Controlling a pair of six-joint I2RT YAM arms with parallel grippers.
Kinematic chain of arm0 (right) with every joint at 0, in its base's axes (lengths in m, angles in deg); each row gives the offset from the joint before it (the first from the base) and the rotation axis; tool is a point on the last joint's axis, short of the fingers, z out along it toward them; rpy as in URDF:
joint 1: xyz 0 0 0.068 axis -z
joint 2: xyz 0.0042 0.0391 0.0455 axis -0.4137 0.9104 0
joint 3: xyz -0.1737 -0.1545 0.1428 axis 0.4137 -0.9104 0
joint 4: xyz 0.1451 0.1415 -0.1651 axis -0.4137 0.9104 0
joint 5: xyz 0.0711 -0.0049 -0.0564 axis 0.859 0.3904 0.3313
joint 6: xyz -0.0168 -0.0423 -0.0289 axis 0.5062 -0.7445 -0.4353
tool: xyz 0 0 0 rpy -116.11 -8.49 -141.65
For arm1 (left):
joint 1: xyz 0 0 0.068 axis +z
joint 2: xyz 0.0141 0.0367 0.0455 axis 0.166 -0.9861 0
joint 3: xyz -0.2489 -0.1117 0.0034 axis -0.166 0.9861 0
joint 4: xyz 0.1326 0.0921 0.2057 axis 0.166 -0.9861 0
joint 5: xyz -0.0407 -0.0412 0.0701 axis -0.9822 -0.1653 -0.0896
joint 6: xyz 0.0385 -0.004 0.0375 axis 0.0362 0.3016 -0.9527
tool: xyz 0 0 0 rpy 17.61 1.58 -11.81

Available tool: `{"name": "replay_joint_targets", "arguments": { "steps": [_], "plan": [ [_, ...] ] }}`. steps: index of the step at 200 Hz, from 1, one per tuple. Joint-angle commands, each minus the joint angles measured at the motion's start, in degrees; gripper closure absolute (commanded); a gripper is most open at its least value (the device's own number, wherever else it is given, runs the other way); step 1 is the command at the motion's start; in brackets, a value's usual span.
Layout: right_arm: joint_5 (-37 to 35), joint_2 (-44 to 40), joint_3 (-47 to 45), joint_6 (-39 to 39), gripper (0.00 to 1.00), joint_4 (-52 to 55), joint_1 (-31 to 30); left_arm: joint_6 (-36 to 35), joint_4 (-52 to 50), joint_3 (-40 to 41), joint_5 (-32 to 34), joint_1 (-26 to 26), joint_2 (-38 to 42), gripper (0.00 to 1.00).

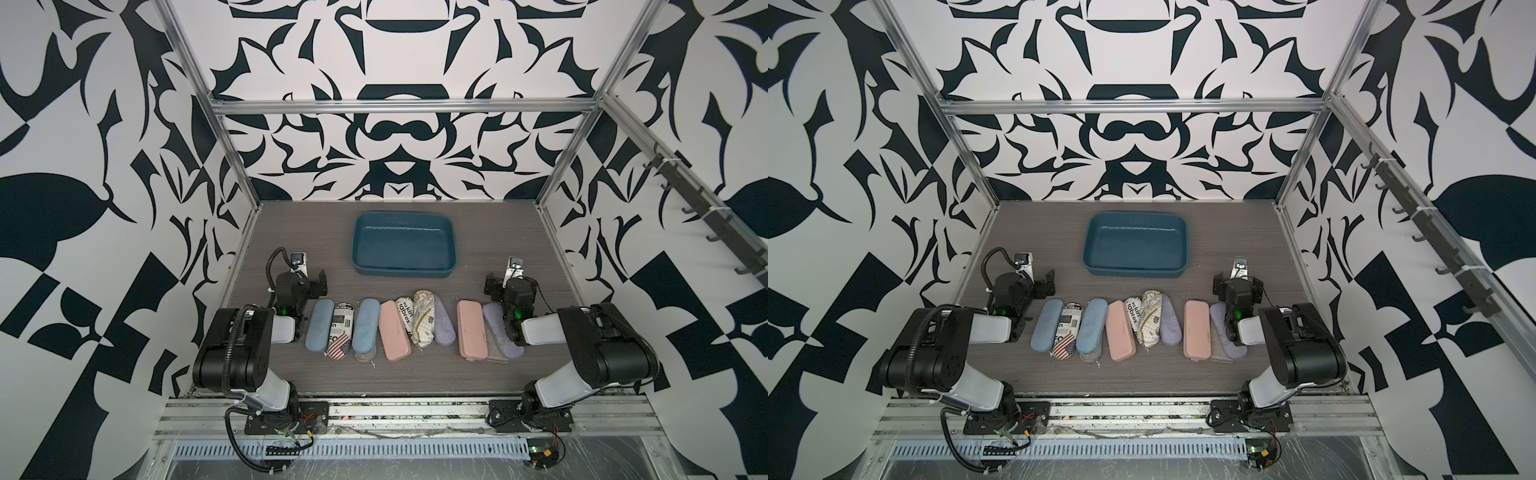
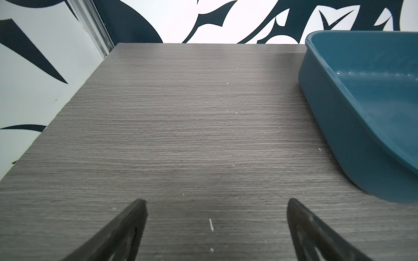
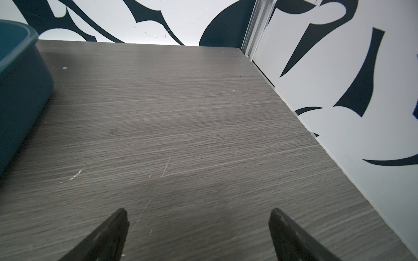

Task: Put the glasses cases into the storage boxes
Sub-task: Pick up the glasses case.

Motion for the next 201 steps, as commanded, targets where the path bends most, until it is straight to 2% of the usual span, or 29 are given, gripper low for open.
{"name": "replay_joint_targets", "arguments": {
  "steps": [1,112,129,140,156,171,182,201],
  "plan": [
    [-1.02,-0.11,1.16,-0.06,0.00,-1.57,-0.21,-0.27,1.42,-0.62,-0.05,-0.22,-0.56,0.01],
    [0.09,-0.76,1.78,-0.89,0.01,-0.63,-0.22,-0.65,0.77,-0.96,-0.34,-0.16,-0.44,0.01],
    [-1.17,-4.05,5.65,-0.46,0.01,8.99,-0.21,-1.12,0.35,-1.13,-0.28,-0.21,0.59,0.01],
    [-0.79,-6.08,8.89,-0.43,0.02,17.08,-0.22,-0.55,-6.31,-3.23,0.18,-0.21,3.34,0.01],
    [-2.41,-8.35,10.65,-0.14,0.04,21.09,-0.75,-0.19,-15.81,-6.90,1.50,-0.24,7.00,0.01],
    [-4.11,-12.11,11.27,1.69,0.04,24.81,-0.97,0.03,-20.31,-9.02,3.08,-0.57,9.50,0.01],
    [-3.43,-15.36,11.75,5.17,0.04,28.45,-0.98,2.56,-21.91,-9.94,5.19,-0.87,11.82,0.01],
    [-0.25,-20.15,15.08,9.19,0.06,38.88,-0.97,6.85,-25.19,-12.23,5.01,-0.92,15.48,0.01]
  ]
}}
